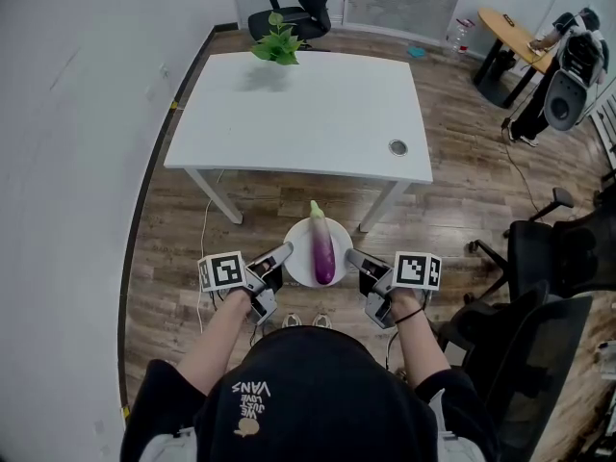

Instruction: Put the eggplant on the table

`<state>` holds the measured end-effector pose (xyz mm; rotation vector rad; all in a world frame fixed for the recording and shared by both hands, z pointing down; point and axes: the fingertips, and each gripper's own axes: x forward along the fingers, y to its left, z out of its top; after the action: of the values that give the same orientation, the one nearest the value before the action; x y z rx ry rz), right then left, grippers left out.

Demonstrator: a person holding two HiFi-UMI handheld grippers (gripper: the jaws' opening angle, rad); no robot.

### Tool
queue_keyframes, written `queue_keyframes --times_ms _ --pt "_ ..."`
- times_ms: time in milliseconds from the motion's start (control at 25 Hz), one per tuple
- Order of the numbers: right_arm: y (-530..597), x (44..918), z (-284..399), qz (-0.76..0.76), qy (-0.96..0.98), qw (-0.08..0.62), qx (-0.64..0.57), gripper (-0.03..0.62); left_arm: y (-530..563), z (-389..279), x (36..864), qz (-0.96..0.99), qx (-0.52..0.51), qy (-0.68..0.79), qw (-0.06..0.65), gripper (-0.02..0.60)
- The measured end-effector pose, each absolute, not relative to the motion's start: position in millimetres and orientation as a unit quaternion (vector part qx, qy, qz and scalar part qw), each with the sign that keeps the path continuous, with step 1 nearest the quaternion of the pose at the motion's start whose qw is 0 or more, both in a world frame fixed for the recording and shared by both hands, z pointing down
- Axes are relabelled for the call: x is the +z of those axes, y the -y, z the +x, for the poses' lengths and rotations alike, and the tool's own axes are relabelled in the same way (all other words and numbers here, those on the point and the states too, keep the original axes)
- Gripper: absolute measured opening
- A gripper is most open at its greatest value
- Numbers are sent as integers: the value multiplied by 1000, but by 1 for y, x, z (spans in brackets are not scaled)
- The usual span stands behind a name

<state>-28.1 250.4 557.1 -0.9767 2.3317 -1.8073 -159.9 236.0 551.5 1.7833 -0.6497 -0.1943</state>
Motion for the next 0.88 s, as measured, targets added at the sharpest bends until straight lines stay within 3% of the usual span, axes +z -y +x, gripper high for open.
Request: queue_keyframes --times_ms 880 --pt "-207 569 13 -308 -750 1 -585 35 -195 -119 565 752 -98 282 588 26"
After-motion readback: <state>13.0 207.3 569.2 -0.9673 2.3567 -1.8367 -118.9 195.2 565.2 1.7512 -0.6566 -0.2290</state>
